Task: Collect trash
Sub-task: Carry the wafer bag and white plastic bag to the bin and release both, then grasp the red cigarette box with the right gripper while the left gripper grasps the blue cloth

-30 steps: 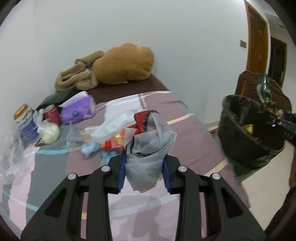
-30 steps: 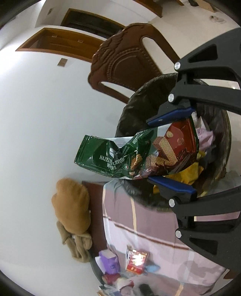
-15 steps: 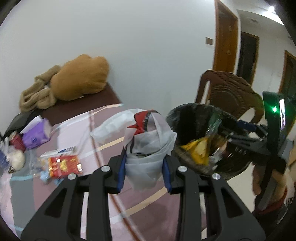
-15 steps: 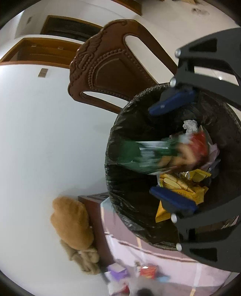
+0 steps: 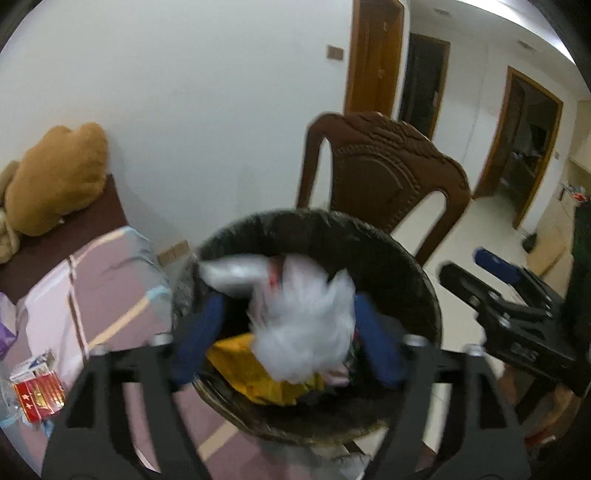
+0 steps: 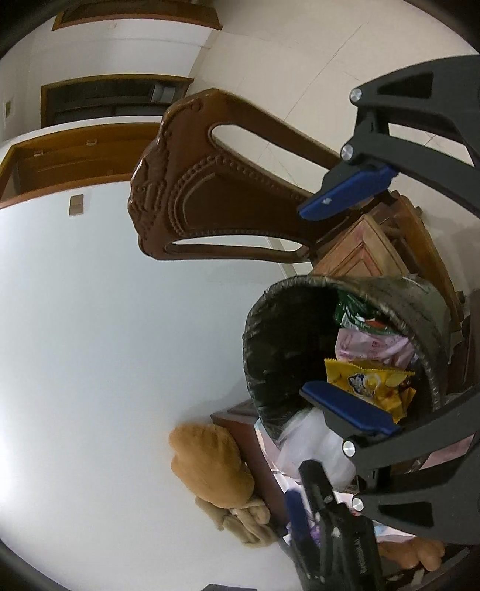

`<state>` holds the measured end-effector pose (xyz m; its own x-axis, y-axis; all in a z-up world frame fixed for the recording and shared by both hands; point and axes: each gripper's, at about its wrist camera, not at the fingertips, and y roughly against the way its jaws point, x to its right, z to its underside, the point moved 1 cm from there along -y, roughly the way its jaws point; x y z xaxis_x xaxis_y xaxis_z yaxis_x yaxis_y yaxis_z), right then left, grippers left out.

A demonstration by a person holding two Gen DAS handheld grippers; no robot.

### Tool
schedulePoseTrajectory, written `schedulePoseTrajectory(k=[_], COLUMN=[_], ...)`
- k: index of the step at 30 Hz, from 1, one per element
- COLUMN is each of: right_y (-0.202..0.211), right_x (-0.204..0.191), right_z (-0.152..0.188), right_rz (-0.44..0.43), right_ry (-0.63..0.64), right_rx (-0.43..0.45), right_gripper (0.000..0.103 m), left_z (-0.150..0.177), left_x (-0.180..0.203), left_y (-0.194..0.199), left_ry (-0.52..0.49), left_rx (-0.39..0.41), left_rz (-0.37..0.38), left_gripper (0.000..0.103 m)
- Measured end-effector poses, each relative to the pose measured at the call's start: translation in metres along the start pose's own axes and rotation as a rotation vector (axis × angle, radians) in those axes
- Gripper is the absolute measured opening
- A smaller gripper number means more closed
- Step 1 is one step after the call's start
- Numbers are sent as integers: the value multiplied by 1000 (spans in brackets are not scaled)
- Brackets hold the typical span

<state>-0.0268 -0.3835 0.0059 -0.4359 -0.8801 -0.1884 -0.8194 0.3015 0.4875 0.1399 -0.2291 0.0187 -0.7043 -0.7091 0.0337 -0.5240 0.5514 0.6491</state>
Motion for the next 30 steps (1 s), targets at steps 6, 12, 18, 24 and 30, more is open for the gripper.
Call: schedulePoseTrajectory(k=[6,12,18,24,30], right_y=[-1,3,-11,-67,-123], right_x=[-10,-77,-199,-345,-450], right_z=[1,8,34,80,125], right_rz=[-46,-186,-425,-550,-492], right_ry=[0,132,349,638,915], right_rx=[5,9,-112,-300,-410], right_gripper=[88,88,88,88,88], left_z=[8,57,133,186,214], left_x=[-36,-144,-252,-300,-320], left_y=[28,81,121,149,169], left_ry=[66,333,634,720,770], left_rx=[77,74,-37,-82,-69], left_rz=[-76,-609,-827,-811,-789], left_gripper=[94,95,95,96,96])
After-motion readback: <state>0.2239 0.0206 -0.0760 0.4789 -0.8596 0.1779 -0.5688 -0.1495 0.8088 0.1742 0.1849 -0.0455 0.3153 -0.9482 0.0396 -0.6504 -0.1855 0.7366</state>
